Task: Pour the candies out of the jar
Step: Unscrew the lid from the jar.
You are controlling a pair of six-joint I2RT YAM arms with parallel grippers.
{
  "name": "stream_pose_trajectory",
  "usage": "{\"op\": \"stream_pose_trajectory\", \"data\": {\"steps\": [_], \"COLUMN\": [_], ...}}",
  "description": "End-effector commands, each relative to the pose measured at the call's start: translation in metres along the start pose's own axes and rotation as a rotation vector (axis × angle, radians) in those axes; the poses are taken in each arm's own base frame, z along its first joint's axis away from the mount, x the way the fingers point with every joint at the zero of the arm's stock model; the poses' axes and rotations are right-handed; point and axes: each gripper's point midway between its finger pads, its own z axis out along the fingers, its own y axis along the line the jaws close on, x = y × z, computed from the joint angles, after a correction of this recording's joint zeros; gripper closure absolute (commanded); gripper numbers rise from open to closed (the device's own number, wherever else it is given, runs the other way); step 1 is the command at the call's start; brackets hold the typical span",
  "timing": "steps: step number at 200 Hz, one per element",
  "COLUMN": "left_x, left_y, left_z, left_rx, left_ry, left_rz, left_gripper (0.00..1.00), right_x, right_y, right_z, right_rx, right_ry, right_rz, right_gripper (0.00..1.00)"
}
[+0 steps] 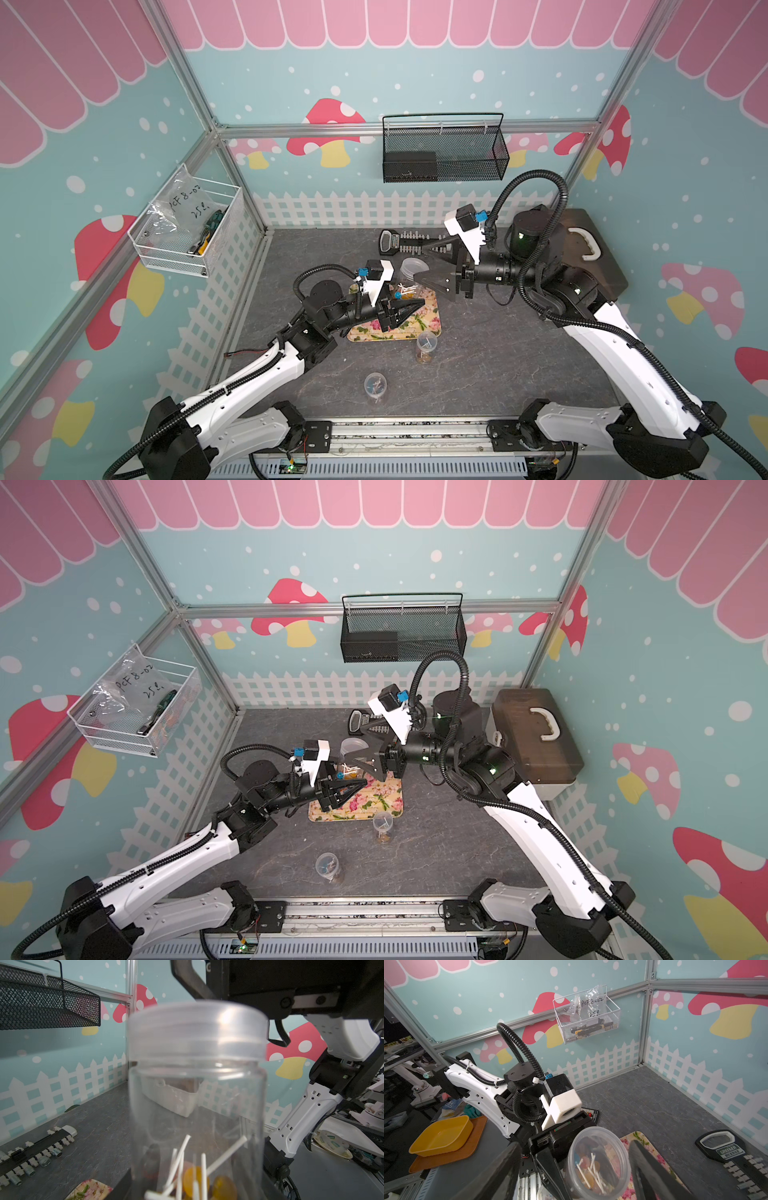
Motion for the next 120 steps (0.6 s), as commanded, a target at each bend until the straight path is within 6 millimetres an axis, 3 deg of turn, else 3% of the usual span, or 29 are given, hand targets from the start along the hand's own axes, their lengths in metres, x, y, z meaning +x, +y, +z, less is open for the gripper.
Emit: {"op": "stream_pose_trajectory", "data": {"steps": [1,39,120], "left_x": [-0.006,-0.001,0.010], "left_y": [0.002,0.007,0.011], "left_z": [-0.003,-0.005,-0.003], "left_rx": [-0.028,-0.058,-0.070], "left_ry": [-0.027,-0.006,0.029], "left_rz": [0.011,0.022,0.022], "left_gripper": [0.47,0.47,0.47], "right_x": [0.000,0.008,0.025], "right_y": [-0.005,-0.023,-0.027], "right_z": [0.000,0.007,0.023], "right_rx": [0.039,0.109,0.097], "right_ry": [-0.010,0.012,0.059], "right_rz": [0.047,0.185,0.253], "right_gripper": [0.21,0.28,0.27]}}
